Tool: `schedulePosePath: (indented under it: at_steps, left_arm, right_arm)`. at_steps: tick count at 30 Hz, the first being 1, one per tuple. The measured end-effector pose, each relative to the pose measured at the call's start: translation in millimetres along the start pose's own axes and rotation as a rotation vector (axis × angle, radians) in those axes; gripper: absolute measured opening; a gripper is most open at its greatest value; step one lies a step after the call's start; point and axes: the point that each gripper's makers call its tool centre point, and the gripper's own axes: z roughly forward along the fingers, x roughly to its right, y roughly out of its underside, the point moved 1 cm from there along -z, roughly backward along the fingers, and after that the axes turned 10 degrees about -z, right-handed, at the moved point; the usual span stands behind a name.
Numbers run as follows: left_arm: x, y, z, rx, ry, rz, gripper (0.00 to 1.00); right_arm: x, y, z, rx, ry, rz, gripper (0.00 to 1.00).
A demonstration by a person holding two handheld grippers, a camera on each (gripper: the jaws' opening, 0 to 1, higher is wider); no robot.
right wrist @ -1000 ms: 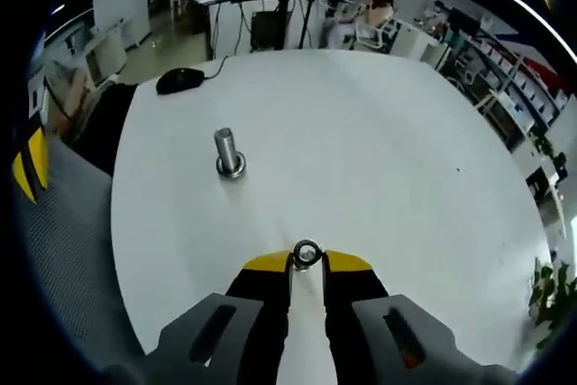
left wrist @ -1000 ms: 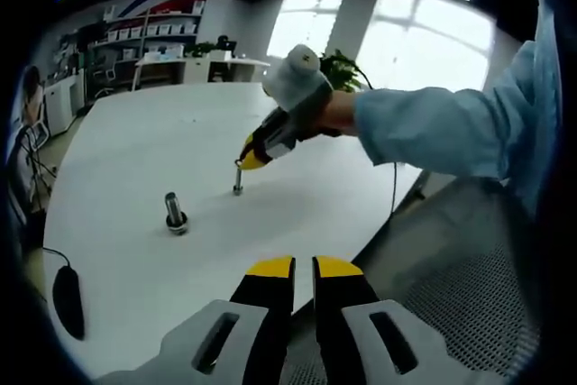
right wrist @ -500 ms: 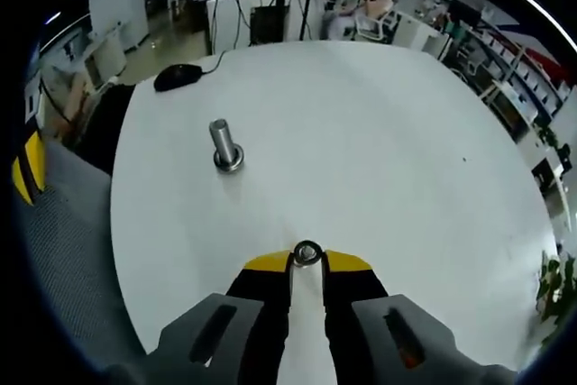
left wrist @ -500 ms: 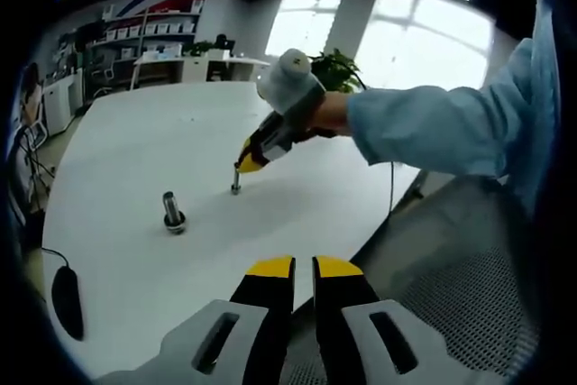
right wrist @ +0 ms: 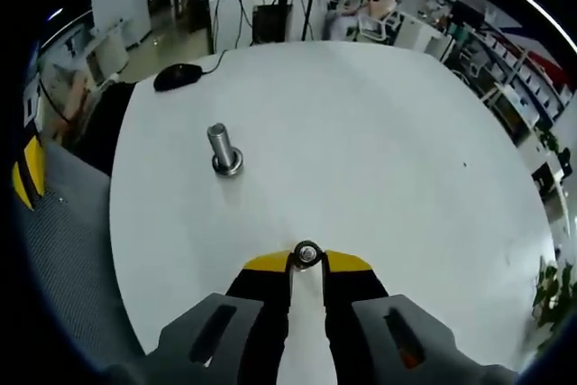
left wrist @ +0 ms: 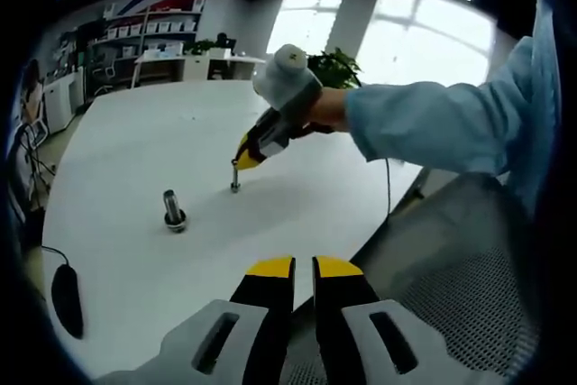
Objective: Place the washer onto the threaded stud by aligning its center hole with the stud, sliding it down to the base, and recovering from edge contact or off-axis alignment until the washer reaches the visible bottom stop.
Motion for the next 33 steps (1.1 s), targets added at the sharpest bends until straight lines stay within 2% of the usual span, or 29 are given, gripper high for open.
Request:
schedulePosePath:
  at_steps: [10, 16, 18, 22, 28, 33]
  left_arm:
    - [-1.0, 0.1, 0, 0.000, -0.005, -0.003, 0.05]
    - [-1.5, 0.0, 0, 0.001, -0.007, -0.005, 0.05]
    - [-1.8, 0.2, 0, 0.001, -0.008, -0.007, 0.05]
    - [-1.8, -0.6, -1, 0.010, -0.012, -0.006, 0.05]
    - [-0.2, -2.0, -2, 0.024, -0.012, -0.003, 0.05]
    - [4.7, -3.8, -2, 0.035, -0.007, 0.020, 0.05]
  right_arm:
    - [1, -0.6, -1, 0.005, 0.001, 0.002, 0.16]
    - [1, 5.3, -15, 0.023, 0.012, 0.022, 0.16]
    - [-2, 11.9, -23, 0.028, 0.014, 0.047, 0.16]
    - [-10, 28.7, -43, 0.063, 0.010, 0.150, 0.16]
    - [-17, 64.2, -80, 0.050, 0.062, 0.221, 0.16]
    - [-25, 81.8, -109, 0.062, 0.104, 0.266, 0.16]
